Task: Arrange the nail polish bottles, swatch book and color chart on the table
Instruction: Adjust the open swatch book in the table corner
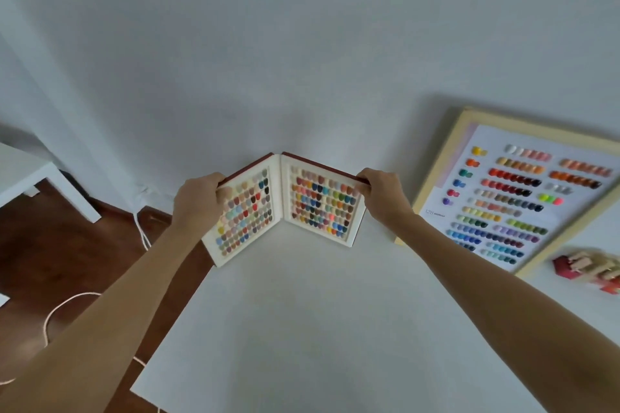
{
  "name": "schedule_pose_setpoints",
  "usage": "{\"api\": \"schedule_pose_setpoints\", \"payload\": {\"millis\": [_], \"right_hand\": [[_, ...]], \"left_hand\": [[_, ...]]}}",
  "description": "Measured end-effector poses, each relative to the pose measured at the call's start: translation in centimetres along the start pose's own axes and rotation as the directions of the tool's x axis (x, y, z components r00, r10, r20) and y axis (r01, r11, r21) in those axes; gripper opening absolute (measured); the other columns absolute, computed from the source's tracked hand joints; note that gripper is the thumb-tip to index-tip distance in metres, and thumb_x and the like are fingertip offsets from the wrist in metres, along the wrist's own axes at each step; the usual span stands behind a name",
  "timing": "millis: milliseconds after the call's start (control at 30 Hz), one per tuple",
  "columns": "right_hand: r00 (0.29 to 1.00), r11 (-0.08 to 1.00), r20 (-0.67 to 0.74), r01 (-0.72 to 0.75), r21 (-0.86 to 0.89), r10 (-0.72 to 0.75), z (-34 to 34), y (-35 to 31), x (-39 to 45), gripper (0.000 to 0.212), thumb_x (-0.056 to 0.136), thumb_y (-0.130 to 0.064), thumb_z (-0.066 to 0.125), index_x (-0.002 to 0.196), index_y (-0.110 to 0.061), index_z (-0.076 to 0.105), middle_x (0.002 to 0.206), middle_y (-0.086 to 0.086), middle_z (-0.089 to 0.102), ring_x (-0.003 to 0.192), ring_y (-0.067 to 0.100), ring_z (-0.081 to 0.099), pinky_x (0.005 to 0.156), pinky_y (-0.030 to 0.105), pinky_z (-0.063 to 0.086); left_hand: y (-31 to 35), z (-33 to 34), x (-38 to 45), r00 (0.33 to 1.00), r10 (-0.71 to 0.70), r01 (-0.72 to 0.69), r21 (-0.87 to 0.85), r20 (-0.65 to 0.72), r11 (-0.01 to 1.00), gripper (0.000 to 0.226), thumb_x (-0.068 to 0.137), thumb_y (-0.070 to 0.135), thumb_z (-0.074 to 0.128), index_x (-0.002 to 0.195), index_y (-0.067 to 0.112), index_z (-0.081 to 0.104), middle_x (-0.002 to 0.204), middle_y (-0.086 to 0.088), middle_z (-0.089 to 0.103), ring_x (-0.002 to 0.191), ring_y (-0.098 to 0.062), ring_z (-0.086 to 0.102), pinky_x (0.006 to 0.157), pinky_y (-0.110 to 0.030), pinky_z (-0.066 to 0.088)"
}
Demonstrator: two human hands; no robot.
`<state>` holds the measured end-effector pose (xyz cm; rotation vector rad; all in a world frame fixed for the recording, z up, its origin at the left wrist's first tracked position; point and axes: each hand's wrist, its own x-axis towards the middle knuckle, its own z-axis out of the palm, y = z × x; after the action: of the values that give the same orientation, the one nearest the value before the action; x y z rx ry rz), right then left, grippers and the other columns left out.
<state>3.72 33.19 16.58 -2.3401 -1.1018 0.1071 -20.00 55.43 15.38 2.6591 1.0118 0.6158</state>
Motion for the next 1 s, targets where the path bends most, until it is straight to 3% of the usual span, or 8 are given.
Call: {"api": "schedule_pose_setpoints", "payload": {"millis": [233,500,1000], "right_hand": [[0.993,0.996,-0.078,-0.086,0.001,0.086,-0.5,2.5,3.0,0.018,0.095,-0.015,0.051,0.097,-0.004,0.064,0.078,-0.001,0.059,0.056,-0.001,0.048,0.051,0.007,0.033],[0.985,0.989,-0.098,-0.148,-0.021,0.145,-0.3,4.7,6.2,0.019,0.095,-0.020,0.052,0.100,-0.006,0.064,0.092,0.005,0.068,0.068,0.010,0.055,0.068,0.019,0.044],[0.975,0.983,-0.127,-0.184,0.001,0.183,0.1,6.4,8.1,0.019,0.094,-0.022,0.052,0.103,-0.009,0.064,0.099,0.006,0.069,0.073,0.012,0.056,0.073,0.020,0.047]], "left_hand": [[1.7,3.1,5.4,0.997,0.076,-0.075,-0.039,0.022,0.996,0.020,0.095,0.023,0.049,0.095,0.008,0.061,0.090,-0.010,0.072,0.070,-0.022,0.067,0.057,-0.023,0.047],[3.3,5.2,10.2,0.990,0.142,-0.140,-0.059,0.026,0.988,0.023,0.096,0.020,0.049,0.101,0.004,0.063,0.095,-0.015,0.072,0.078,-0.030,0.070,0.066,-0.034,0.057],[4.2,6.6,13.1,0.990,0.119,-0.115,-0.052,0.076,0.992,0.024,0.095,0.021,0.052,0.107,0.001,0.060,0.100,-0.018,0.071,0.086,-0.035,0.070,0.073,-0.041,0.059]]}}
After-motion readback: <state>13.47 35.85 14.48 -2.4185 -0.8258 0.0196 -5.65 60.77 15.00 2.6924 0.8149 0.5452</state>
